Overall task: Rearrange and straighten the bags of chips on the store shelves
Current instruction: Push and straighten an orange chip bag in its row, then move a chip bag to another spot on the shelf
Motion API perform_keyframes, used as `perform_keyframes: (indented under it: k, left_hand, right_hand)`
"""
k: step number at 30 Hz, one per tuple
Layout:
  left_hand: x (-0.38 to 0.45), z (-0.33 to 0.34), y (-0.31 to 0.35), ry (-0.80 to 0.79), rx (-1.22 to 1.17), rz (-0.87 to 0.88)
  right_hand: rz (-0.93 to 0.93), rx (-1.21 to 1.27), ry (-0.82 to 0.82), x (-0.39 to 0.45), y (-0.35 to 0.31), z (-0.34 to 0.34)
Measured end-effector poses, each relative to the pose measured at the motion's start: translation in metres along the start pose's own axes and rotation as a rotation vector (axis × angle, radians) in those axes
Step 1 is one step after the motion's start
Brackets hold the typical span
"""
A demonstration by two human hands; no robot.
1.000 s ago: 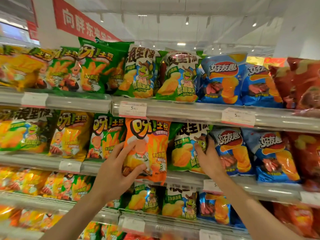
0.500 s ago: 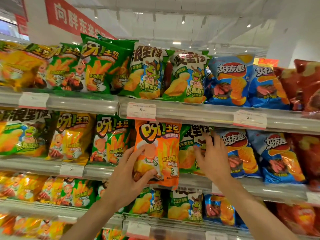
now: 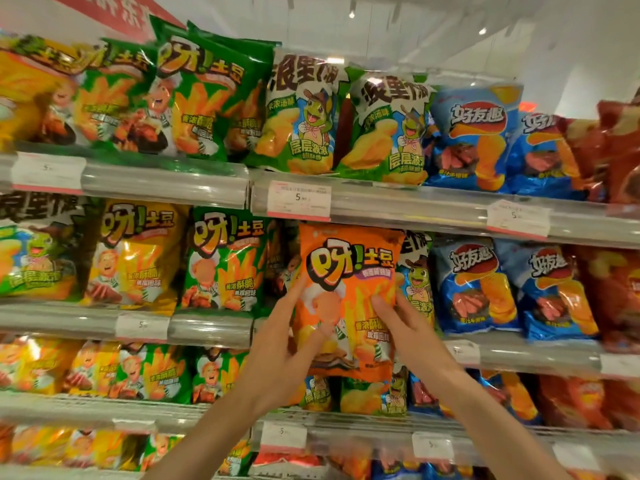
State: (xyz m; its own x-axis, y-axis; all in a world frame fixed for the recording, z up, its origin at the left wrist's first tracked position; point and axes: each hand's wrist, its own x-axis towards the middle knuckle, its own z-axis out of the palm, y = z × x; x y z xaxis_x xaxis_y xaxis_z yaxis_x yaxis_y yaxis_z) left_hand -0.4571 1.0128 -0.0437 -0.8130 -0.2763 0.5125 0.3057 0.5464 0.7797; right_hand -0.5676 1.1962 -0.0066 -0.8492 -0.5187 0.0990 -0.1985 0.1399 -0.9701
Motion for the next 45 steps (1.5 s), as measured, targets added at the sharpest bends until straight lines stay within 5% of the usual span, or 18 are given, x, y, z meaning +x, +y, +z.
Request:
perform_keyframes:
  k: [7,20,34,42,45]
  left_hand:
    - [-0.004,0.006,0.014,0.038,-0.128,-0.231]
    - [-0.048,-0.076,0.030,0.160,0.004,-0.338]
    - [-0.142,-0.324,-0.046,0.218,0.023,-0.366]
    - [-0.164,-0.432,-0.082,0.367,0.064,-0.377]
    - [-0.161,-0.459,-0.102,0.421,0.086,-0.385]
  right_hand:
    - [-0.008,0.029,-0.050,-0.009,0.009,-0.011]
    - [-0.050,0.125,-0.240,-0.013,-0.010,0.075]
    - [-0.017,-0.022,-0.457,-0.034,-0.066,0.337]
    - [-0.087,-0.114,-0.478,-0.019,-0.092,0.464]
    - [-0.114,-0.180,-0.353,0.004,-0.102,0.491]
